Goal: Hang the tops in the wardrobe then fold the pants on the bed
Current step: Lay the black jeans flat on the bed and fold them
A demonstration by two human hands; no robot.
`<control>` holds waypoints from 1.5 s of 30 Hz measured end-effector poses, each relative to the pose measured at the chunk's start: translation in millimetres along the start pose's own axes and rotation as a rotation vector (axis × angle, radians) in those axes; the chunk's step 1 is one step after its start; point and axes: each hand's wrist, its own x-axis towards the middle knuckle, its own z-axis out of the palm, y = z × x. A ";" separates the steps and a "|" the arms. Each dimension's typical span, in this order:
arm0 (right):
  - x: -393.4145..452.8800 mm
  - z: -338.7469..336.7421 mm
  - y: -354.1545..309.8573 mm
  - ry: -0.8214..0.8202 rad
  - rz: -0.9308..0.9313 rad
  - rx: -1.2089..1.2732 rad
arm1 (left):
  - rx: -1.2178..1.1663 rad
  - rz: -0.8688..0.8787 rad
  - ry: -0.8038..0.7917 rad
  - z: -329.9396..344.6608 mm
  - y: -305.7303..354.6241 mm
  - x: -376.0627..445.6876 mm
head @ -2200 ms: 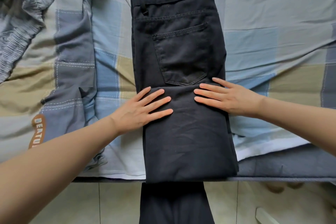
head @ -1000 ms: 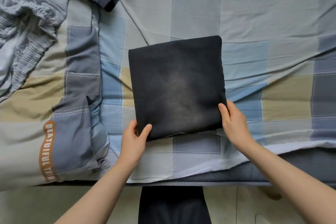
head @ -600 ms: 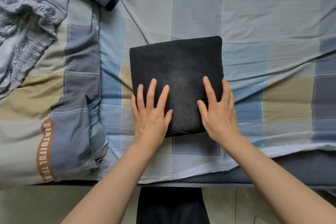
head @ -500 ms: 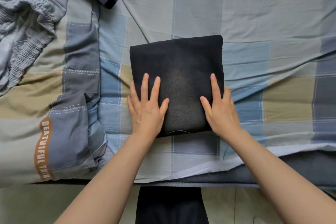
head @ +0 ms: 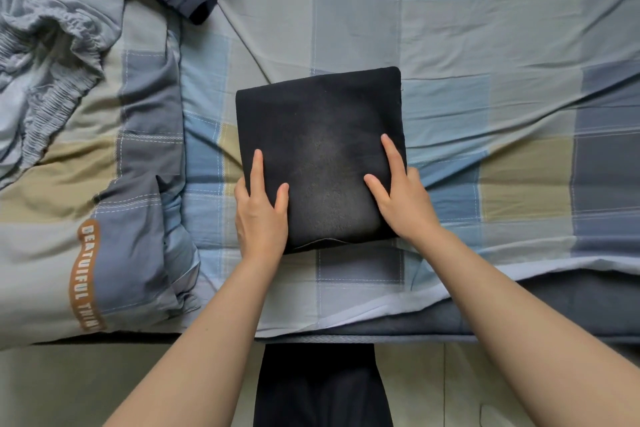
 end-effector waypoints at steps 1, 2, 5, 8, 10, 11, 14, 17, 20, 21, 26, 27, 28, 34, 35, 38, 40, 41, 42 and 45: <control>-2.5 -5.8 -2.3 -0.027 0.007 0.016 | 0.007 0.012 0.007 -5.9 5.0 -2.9; -4.7 -8.5 -4.7 -0.048 0.013 0.011 | 0.015 0.016 0.012 -10.3 7.6 -5.0; -31.0 -22.2 -14.4 -0.048 0.031 -0.095 | 0.031 0.010 -0.021 -32.0 18.1 -26.5; -71.5 -33.3 -22.6 -0.026 0.055 -0.155 | 0.068 0.057 -0.030 -57.5 23.3 -58.9; -104.2 -44.2 -28.9 -0.010 0.060 -0.172 | 0.077 0.122 -0.027 -78.6 27.9 -84.3; -120.7 -50.0 -32.3 -0.013 0.060 -0.180 | 0.077 0.149 -0.035 -88.1 28.9 -96.3; -177.1 -72.8 -44.1 0.022 0.054 -0.193 | 0.084 0.243 -0.080 -123.7 38.7 -132.7; -242.7 -103.2 -64.3 0.057 0.077 -0.163 | 0.080 0.376 -0.096 -171.4 55.3 -164.3; -298.7 -126.2 -83.3 0.145 0.121 -0.136 | 0.090 0.529 -0.064 -210.0 72.3 -185.7; -314.7 -132.2 -88.3 0.174 0.122 -0.109 | 0.081 0.578 -0.051 -220.5 78.4 -192.6; -404.6 -170.1 -113.4 0.423 0.197 0.065 | 0.042 0.852 -0.056 -266.9 120.1 -231.1; -419.7 -174.1 -117.0 0.478 0.218 0.084 | 0.030 0.892 -0.063 -273.1 125.8 -238.1; -439.9 -178.5 -120.9 0.539 0.244 0.111 | 0.011 0.935 -0.083 -280.5 133.7 -248.1; -553.6 -187.5 -123.6 0.826 0.447 0.214 | -0.091 1.159 -0.287 -296.1 169.8 -319.2; -570.2 -185.0 -122.4 0.851 0.489 0.209 | -0.081 1.177 -0.329 -296.0 172.8 -331.6; -629.7 -168.9 -113.0 0.951 0.642 0.240 | -0.025 1.279 -0.458 -290.5 182.0 -381.5; -661.9 -155.1 -106.2 1.019 0.693 0.258 | 0.000 1.328 -0.512 -284.3 182.5 -411.8; -678.1 -148.2 -102.7 1.047 0.715 0.263 | 0.009 1.344 -0.538 -279.7 181.2 -426.9; -693.9 -141.6 -99.0 1.065 0.733 0.269 | 0.012 1.352 -0.564 -275.3 179.1 -442.3; -753.3 -113.9 -85.0 1.147 0.840 0.321 | 0.061 1.389 -0.717 -260.5 166.1 -502.7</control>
